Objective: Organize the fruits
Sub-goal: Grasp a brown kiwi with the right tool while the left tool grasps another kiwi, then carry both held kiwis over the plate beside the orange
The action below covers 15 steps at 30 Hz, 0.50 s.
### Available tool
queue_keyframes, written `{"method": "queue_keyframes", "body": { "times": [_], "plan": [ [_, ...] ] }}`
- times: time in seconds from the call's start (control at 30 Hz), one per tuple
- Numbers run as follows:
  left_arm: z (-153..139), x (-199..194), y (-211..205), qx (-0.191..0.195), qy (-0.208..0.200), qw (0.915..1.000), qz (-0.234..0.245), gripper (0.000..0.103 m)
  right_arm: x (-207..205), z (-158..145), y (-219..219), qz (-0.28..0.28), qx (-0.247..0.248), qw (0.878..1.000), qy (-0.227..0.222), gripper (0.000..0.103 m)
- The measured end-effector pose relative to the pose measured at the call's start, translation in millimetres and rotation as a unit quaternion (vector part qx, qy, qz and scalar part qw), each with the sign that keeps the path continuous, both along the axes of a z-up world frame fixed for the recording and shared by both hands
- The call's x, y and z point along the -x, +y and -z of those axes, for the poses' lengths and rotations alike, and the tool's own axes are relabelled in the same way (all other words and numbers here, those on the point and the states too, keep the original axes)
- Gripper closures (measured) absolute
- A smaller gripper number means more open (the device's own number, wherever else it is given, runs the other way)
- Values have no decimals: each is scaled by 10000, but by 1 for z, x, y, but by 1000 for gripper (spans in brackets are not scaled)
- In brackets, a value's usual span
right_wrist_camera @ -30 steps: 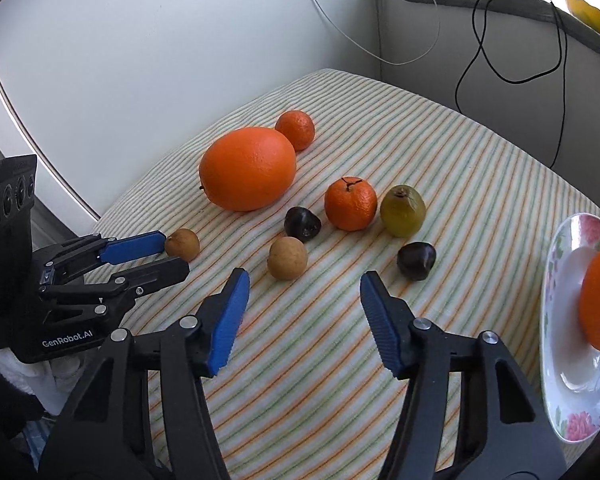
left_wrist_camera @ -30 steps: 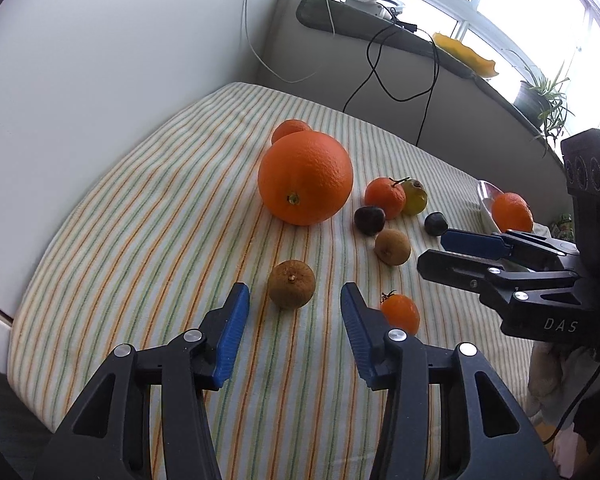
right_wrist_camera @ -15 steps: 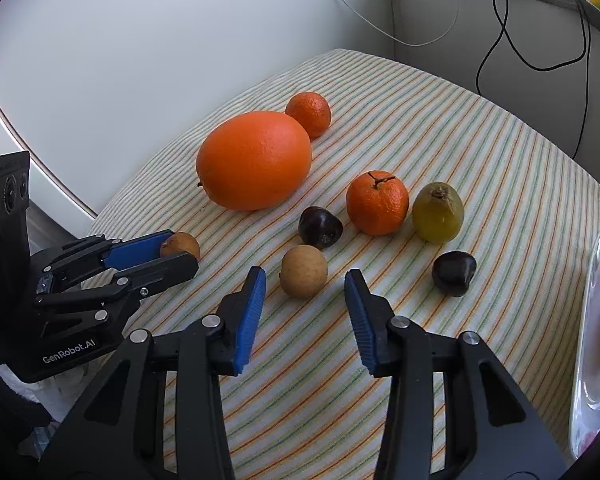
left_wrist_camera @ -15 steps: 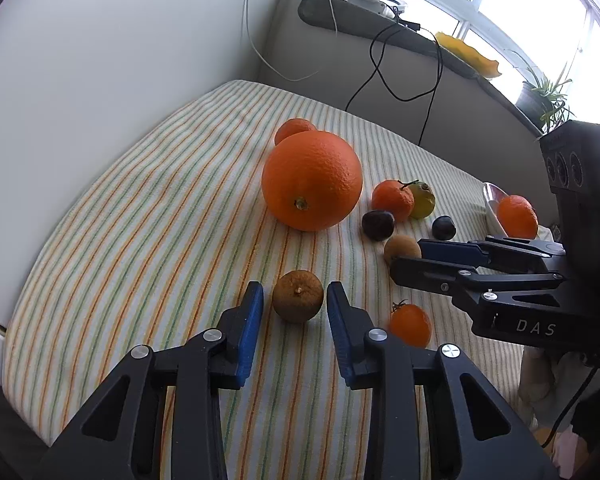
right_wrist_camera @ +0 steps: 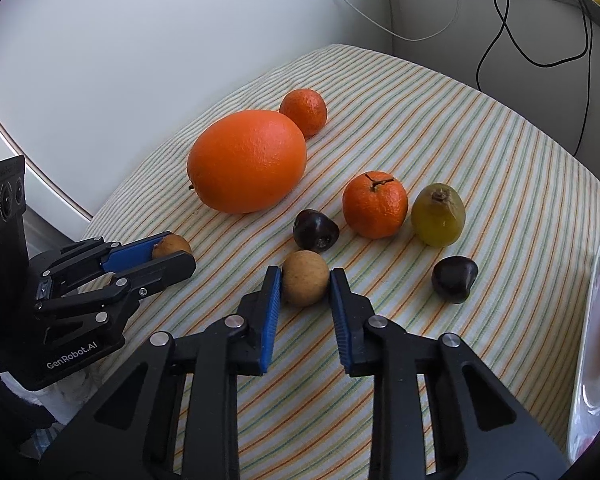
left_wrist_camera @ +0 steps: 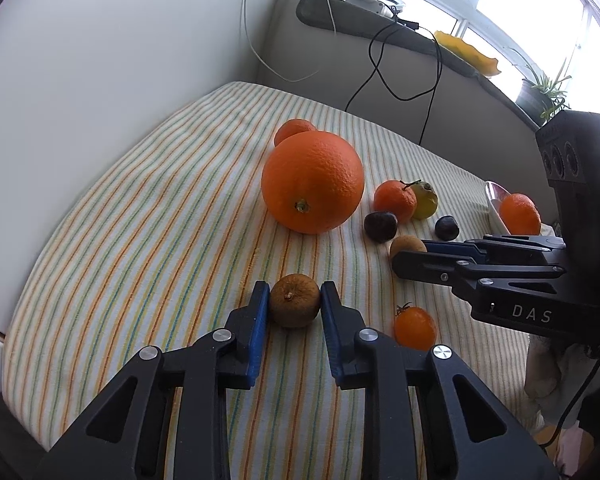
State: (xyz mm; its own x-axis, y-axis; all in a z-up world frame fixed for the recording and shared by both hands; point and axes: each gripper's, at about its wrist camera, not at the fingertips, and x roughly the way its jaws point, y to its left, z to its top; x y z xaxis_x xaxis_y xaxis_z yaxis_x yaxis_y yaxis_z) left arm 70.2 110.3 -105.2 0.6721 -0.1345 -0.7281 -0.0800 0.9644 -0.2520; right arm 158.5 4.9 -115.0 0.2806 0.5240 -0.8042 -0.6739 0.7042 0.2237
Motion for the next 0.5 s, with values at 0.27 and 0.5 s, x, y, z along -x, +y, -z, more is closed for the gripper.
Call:
{"method": "queue_keyframes", "body": {
  "times": [0.27, 0.5],
  "plan": [
    [-7, 1, -1, 108, -65, 9999, 15, 79, 3, -4, -8, 39, -107, 9999, -43, 78],
    [-22, -3, -15, 180, -214, 9994, 194, 79, 9, -15, -31, 173, -269, 9994, -146, 78]
  ]
}}
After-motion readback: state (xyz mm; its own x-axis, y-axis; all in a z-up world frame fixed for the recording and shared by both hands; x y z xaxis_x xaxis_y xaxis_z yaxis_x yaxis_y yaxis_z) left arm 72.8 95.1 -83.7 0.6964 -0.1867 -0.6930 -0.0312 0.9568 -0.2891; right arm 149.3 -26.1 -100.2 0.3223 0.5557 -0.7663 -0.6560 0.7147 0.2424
